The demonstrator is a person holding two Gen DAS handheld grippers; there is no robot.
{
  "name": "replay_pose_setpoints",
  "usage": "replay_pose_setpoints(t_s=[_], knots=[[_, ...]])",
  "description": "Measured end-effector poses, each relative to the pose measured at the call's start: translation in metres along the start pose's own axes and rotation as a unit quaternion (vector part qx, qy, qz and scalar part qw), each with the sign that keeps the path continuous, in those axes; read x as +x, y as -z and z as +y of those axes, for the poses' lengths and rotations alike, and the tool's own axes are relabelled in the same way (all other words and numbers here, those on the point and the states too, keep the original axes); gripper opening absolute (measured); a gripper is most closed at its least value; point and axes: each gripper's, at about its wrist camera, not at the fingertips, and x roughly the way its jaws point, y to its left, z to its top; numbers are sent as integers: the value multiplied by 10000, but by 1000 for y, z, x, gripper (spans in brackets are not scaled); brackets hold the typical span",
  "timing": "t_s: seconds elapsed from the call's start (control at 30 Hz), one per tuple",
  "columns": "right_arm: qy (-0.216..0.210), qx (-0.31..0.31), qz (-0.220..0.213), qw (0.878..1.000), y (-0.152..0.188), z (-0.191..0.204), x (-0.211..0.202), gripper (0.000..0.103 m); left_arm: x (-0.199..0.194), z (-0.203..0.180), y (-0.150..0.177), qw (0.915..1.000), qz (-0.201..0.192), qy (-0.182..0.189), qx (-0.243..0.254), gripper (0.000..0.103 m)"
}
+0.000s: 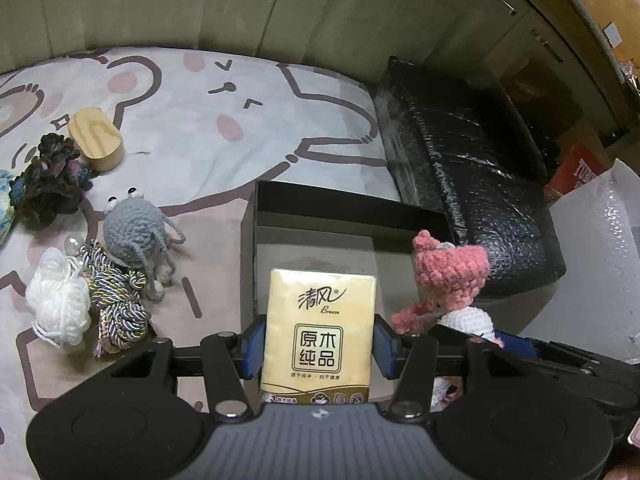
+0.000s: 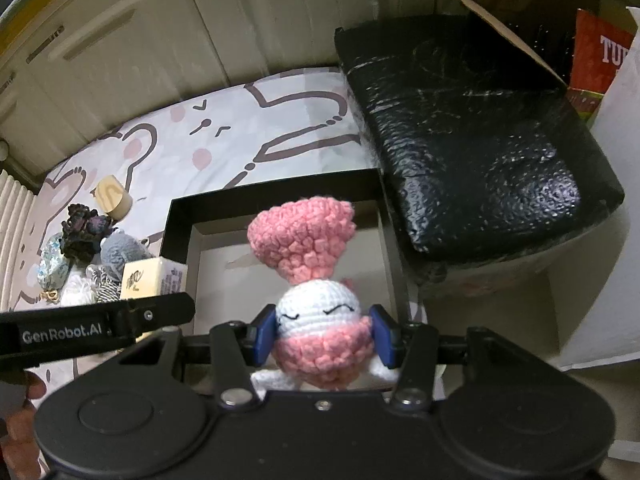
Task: Organize objects
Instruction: 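Carry tissue pack with left tool while right tool carries doll toward black box, then lower tissue pack into black box and open left tool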
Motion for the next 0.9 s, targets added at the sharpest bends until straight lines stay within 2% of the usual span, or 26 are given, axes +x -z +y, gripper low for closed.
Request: replay_pose_setpoints(t_s=[0.13,0.17,0.23,0.57,0.77,0.83,0.9], knots=[[-40,33,30,10000,0,1,4,50,4,4,2,10000,6,-72,-66,56],[-46,32,39,10000,0,2,5,50,5,6,2,9999,36,-95,-77,64],[-58,35,58,10000,1,3,8,50,4,8,3,9998,44,-164,-86,74],[-15,185,121,9998,3,4,21,51,-4,18,2,9993,56,-360,18,74],[-166,423,69,9989,3,8,27,51,-4,24,3,9991,112,-406,30,74],[-70,429,39,9990,2,11,29,51,-5,25,3,9991,123,-395,29,74],[209,354,136,9991,1,16,34,51,-5,26,3,9991,132,-396,33,74]])
